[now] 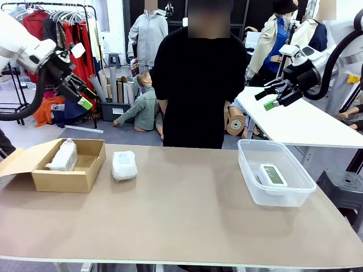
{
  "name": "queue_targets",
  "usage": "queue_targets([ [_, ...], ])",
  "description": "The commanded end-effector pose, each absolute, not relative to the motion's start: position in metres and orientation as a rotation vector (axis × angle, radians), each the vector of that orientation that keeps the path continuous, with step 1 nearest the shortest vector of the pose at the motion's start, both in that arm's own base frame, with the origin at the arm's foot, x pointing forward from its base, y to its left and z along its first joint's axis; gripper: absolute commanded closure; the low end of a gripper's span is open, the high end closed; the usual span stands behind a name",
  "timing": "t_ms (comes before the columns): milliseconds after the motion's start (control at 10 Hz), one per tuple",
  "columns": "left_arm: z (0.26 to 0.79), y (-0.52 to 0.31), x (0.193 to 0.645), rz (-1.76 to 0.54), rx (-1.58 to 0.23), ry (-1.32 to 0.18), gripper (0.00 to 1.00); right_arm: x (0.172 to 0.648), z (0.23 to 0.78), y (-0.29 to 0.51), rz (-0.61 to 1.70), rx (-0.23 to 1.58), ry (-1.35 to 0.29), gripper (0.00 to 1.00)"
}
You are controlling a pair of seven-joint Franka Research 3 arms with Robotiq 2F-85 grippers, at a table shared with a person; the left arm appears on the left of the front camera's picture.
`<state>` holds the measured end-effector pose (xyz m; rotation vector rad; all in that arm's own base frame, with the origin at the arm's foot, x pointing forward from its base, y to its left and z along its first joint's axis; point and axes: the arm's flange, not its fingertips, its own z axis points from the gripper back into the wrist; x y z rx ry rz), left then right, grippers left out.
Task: Separate and place wrapped and unwrapped clocks.
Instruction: Pick up the Digital clock indicated by the person.
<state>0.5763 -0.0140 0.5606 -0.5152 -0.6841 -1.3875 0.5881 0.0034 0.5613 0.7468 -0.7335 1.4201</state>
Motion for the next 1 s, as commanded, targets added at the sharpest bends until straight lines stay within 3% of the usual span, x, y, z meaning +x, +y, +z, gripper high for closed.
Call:
queue_targets([
  [0, 0.564, -0.018, 0.578, -1.354, -0.506, -0.690, 0.00, 0.587, 0.563, 0.005, 1.419, 0.752, -0.742, 0.00],
  [900, 0.529, -0.004, 0.607, -1.486, -0.519, -0.787, 0.00, 0.587, 0.563, 0.005, 1.419, 0.752, -0.742, 0.00],
])
